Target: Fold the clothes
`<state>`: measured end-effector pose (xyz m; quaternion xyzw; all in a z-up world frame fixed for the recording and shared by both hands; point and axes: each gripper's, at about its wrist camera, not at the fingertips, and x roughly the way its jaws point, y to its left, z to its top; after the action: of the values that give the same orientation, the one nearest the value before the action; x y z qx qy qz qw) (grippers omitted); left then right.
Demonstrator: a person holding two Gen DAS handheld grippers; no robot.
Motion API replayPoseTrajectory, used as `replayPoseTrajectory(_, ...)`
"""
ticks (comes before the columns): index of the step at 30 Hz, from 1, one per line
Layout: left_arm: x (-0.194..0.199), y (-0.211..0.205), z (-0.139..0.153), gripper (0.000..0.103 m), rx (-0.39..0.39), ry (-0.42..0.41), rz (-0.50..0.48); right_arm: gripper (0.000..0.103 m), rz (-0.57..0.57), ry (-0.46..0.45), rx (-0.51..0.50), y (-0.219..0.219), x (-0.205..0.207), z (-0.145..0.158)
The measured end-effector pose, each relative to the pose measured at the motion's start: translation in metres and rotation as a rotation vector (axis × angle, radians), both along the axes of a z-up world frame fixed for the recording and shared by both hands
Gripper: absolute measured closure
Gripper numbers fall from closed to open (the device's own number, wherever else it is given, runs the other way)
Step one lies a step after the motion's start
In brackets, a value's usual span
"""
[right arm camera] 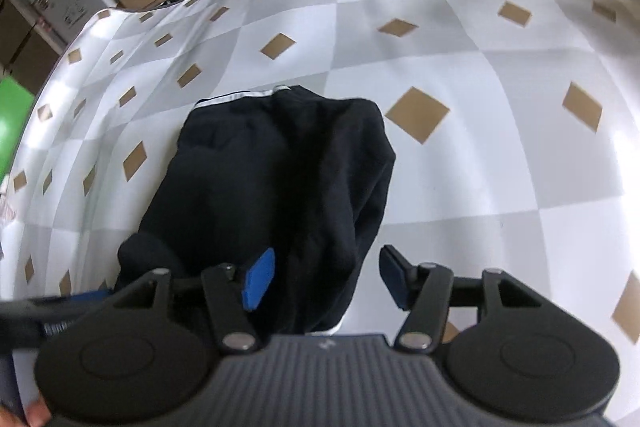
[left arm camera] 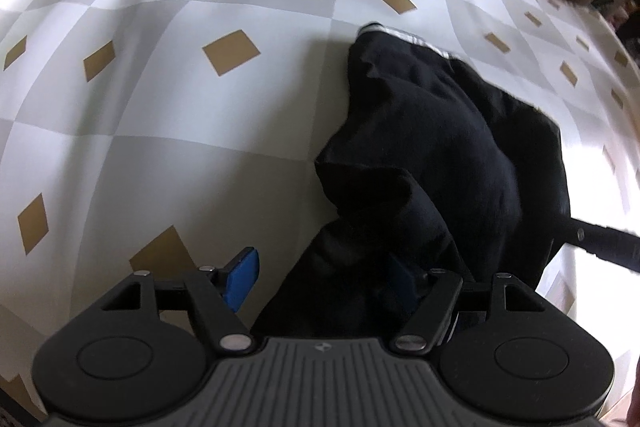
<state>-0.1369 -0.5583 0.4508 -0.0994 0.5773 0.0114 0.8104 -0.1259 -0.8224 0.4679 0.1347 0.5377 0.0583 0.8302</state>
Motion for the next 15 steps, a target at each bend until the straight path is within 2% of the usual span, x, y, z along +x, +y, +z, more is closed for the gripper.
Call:
replayPoseTrajectory(5,0.001,-0.007,-0.012,0.047,-0.007,0.029,-0.020,0.042,0.006,0.027,-0.001,0.006,0.004,-0.013)
replayPoseTrajectory(12,0.002,-0.017,-0.018,0.048,0.001,0.037,-0.025,0.044,0.006,0.036,0.019,0.013,0.006,-0.026)
replayPoseTrajectory(13,0.003,-0.018,-0.018,0.048,-0.002,0.036,-0.026,0.046,0.006,0.028,0.018,0.014,0.006,-0.027)
replayPoseTrajectory(15,0.004,-0.021,-0.019,0.048,-0.007,0.035,-0.029,0.061,0.010,0.008,0.010,0.014,0.007,-0.026)
